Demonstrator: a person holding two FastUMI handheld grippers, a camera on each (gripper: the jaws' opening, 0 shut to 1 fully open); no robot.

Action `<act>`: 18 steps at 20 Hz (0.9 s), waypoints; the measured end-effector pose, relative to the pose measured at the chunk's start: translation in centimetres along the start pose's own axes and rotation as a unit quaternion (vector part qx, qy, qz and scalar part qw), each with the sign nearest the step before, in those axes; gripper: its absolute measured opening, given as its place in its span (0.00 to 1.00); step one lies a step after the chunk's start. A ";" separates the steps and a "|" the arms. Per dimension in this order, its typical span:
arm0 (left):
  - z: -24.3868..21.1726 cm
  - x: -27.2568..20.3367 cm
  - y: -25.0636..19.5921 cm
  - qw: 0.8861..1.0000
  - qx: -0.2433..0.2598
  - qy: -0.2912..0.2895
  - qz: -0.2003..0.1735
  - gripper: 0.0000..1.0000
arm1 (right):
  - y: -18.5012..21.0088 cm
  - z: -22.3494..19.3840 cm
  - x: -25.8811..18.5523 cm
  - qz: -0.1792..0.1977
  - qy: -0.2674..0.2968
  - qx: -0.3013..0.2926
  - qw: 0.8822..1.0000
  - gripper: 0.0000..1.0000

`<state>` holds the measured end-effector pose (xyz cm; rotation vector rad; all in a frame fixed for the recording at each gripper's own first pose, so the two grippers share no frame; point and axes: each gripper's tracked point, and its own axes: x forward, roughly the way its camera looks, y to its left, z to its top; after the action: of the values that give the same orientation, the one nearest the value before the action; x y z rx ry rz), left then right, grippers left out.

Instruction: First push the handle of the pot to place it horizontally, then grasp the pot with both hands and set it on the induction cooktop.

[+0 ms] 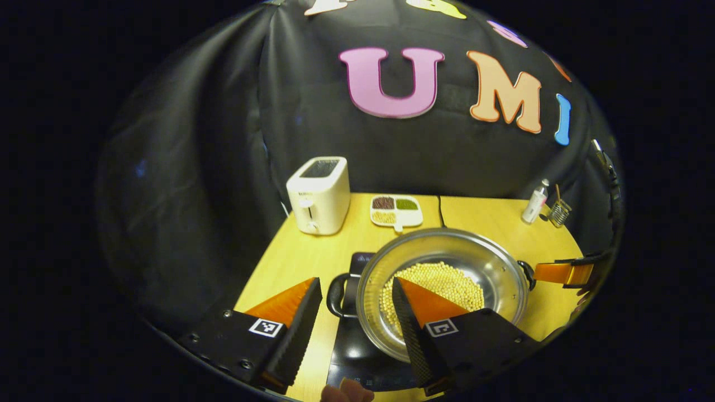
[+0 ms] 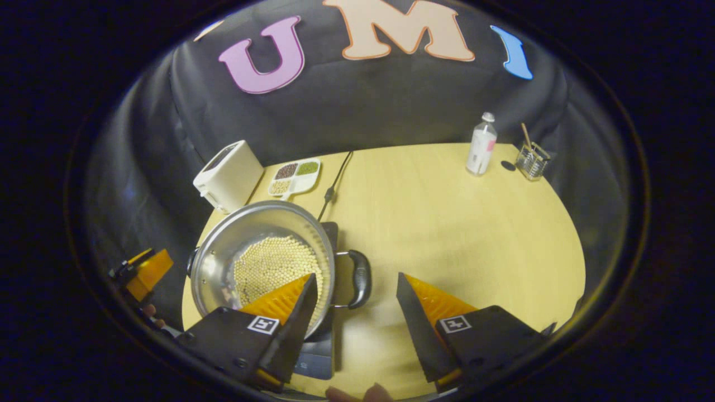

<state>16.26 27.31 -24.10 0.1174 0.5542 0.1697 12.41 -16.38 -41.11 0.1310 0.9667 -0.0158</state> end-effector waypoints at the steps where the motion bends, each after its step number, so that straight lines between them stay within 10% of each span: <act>1: 1.1 -1.3 -0.9 1.000 0.007 -0.016 0.008 0.78 | -1.0 0.2 -0.7 0.007 -0.007 -0.006 1.000 0.87; 11: 7.5 -15.2 -18.4 0.989 -0.003 -0.141 -0.033 0.85 | -12.8 3.8 -10.5 0.033 -0.135 -0.066 0.988 0.94; 18: 15.1 -21.6 -23.0 0.970 -0.013 -0.236 -0.052 0.86 | -13.8 12.7 -20.8 0.029 -0.287 -0.039 0.957 0.94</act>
<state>9.17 -0.33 -3.85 0.0984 0.0813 0.0428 9.97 -32.51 -18.31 0.0746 0.3809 0.0381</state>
